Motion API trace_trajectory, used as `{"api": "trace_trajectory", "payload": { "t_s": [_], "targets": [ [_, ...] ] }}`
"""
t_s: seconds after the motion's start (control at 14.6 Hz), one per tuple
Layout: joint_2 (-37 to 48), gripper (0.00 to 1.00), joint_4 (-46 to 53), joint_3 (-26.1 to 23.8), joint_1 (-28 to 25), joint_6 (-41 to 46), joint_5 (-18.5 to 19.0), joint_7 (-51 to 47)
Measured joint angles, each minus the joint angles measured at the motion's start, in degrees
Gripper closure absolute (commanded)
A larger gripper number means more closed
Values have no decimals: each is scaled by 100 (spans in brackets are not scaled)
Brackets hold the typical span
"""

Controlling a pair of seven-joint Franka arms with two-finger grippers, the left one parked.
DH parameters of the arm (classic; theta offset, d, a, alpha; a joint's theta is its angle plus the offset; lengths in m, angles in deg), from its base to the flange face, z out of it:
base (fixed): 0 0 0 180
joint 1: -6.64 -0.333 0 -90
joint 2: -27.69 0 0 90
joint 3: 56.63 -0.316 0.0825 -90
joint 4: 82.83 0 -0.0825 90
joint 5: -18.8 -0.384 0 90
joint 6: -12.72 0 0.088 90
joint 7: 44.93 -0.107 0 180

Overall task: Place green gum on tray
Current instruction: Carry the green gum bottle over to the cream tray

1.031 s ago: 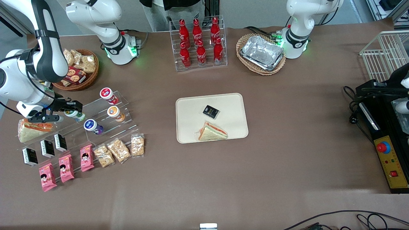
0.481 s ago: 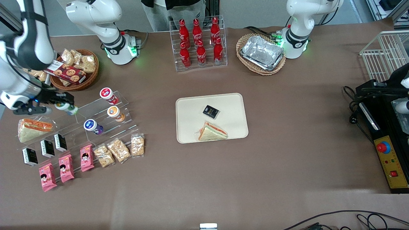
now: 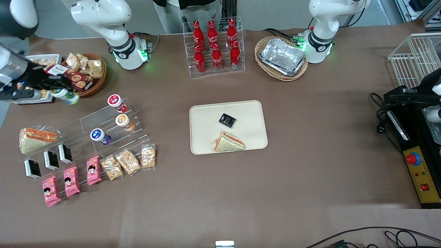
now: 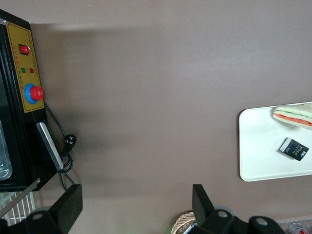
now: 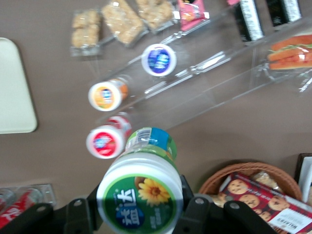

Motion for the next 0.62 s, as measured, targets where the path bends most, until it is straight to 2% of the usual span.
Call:
{"api": "trace_trajectory", "payload": {
  "t_s": [0.34, 0.62],
  "targets": [
    [-16, 72, 472, -1635, -84, 142, -631, -2020],
    [-417, 72, 815, -2622, -124, 69, -855, -3504]
  ]
}}
